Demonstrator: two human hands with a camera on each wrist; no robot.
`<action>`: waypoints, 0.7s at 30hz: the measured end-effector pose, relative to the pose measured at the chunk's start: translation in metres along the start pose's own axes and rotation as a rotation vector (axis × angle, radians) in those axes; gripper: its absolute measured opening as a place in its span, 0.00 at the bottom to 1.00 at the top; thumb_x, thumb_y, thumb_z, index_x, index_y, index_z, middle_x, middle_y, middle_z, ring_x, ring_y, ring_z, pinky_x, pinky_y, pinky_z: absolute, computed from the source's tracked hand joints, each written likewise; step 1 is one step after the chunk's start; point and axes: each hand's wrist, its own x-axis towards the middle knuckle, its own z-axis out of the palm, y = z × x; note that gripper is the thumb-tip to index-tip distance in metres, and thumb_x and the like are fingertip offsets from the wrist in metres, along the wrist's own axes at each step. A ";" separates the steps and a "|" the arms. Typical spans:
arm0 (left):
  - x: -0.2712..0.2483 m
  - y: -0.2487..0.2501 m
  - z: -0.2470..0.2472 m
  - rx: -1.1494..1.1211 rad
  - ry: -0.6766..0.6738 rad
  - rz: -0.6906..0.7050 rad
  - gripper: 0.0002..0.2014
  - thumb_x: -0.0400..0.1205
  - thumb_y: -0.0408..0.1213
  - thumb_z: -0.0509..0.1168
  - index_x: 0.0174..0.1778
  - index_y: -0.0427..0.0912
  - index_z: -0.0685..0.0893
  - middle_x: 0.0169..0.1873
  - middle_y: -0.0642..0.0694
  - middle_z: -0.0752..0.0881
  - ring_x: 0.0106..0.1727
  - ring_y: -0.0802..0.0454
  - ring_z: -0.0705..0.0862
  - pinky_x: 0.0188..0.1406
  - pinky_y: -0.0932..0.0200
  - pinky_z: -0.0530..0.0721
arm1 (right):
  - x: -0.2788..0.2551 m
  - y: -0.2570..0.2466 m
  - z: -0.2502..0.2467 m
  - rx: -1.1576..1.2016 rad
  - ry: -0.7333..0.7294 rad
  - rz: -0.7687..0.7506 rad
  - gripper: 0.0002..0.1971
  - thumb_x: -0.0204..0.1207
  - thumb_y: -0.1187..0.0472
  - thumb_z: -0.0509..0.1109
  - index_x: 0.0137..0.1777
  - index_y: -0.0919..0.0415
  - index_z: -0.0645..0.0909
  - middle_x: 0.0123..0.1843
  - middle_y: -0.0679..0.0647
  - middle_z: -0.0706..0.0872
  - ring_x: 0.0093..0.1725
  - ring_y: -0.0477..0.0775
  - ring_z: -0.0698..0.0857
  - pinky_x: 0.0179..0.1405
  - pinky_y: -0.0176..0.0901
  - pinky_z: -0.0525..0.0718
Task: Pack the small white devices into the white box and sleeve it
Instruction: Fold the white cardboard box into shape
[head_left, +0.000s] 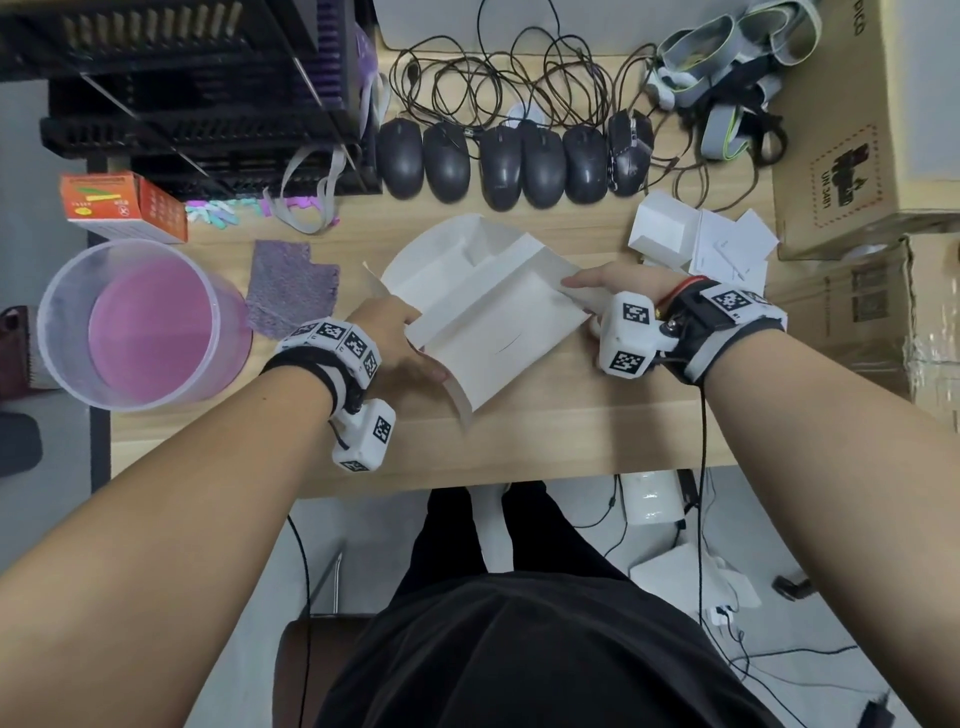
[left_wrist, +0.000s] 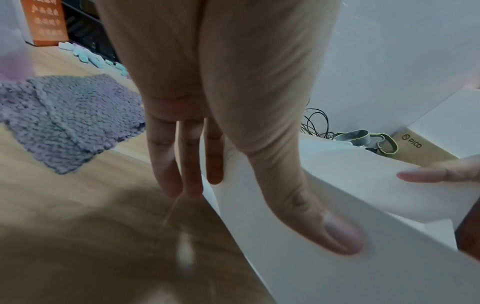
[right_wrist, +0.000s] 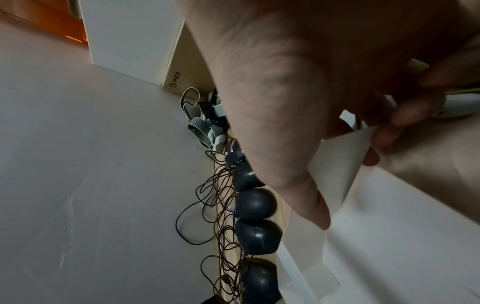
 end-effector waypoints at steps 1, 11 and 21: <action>0.000 0.001 -0.001 -0.008 -0.008 0.006 0.21 0.58 0.53 0.88 0.29 0.46 0.84 0.32 0.50 0.87 0.38 0.49 0.85 0.38 0.57 0.78 | -0.001 -0.002 0.000 -0.031 -0.013 -0.009 0.17 0.73 0.48 0.77 0.49 0.60 0.79 0.27 0.56 0.84 0.23 0.55 0.82 0.28 0.43 0.80; -0.002 0.001 0.001 -0.280 0.057 0.029 0.28 0.58 0.57 0.86 0.45 0.40 0.90 0.38 0.44 0.93 0.40 0.49 0.88 0.48 0.54 0.84 | 0.018 0.011 0.014 -0.334 0.284 -0.181 0.24 0.70 0.67 0.80 0.66 0.69 0.81 0.43 0.58 0.87 0.39 0.56 0.87 0.36 0.44 0.87; 0.003 -0.001 0.000 -0.395 0.138 -0.038 0.35 0.63 0.64 0.80 0.26 0.49 0.61 0.27 0.51 0.61 0.28 0.53 0.62 0.30 0.58 0.60 | 0.042 0.029 0.021 -0.256 0.450 -0.266 0.24 0.66 0.65 0.82 0.57 0.50 0.75 0.61 0.57 0.82 0.44 0.53 0.83 0.24 0.35 0.80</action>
